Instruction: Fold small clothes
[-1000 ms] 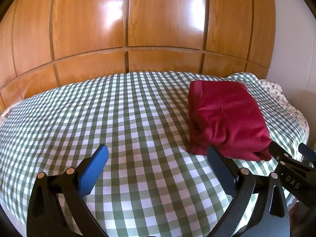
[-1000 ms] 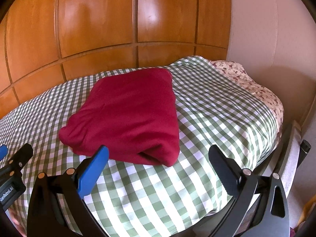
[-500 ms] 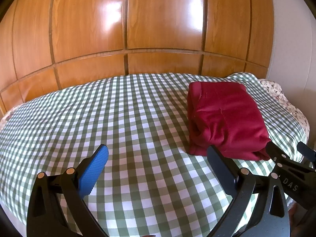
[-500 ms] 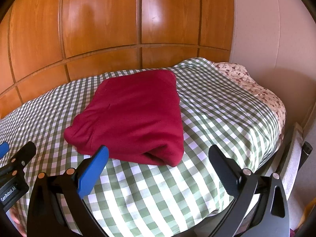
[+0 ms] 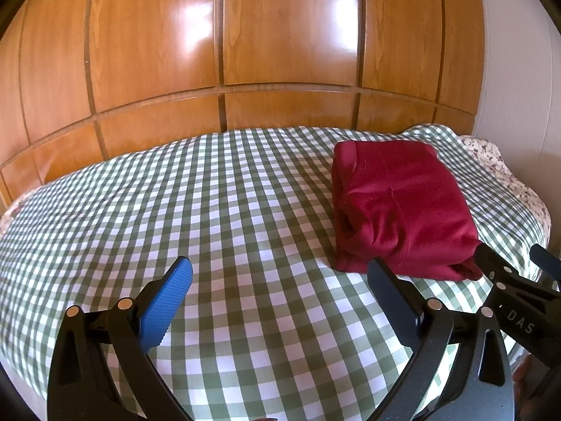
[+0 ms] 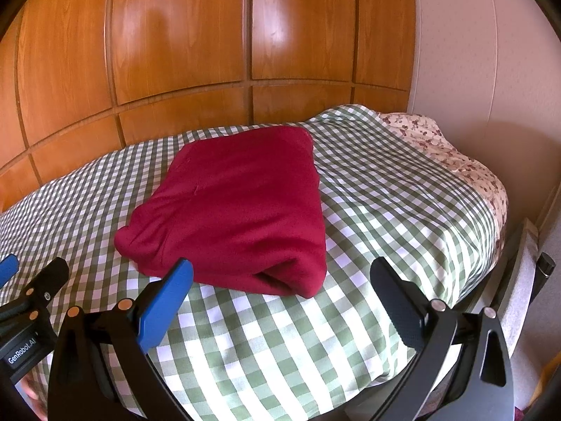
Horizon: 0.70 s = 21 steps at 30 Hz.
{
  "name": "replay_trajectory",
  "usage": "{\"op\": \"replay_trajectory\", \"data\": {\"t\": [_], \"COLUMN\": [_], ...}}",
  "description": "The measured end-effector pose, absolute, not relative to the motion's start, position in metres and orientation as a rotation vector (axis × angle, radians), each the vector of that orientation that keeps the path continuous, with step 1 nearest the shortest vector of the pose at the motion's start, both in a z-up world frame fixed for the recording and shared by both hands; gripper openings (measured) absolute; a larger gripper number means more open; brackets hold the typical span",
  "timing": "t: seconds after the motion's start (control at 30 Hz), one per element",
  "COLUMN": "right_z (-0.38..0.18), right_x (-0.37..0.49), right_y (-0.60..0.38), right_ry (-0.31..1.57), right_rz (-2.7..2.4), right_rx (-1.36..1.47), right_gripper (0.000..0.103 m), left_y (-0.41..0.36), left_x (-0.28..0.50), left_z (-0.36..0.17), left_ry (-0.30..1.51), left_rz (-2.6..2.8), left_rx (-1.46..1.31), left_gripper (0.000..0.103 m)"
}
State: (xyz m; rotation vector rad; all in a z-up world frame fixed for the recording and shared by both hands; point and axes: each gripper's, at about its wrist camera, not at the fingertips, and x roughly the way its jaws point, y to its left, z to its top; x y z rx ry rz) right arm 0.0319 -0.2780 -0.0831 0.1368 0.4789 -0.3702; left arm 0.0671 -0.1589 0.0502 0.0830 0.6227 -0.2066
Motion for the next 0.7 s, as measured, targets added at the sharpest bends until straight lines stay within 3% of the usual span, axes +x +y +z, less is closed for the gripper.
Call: {"op": "replay_trajectory", "data": {"t": [0.7], "right_z": [-0.0842], "right_x": [0.0316], "right_y": [-0.2790], "right_ry": [0.483], "right_rz": [-0.372], "right_rx": [0.137], "right_gripper": [0.101], "left_y": [-0.1641], "left_x": [0.0713], "left_z": [0.0439], "left_ry": [0.647], "left_rz": [-0.222], "left_rx": [0.083], "left_gripper": [0.099]}}
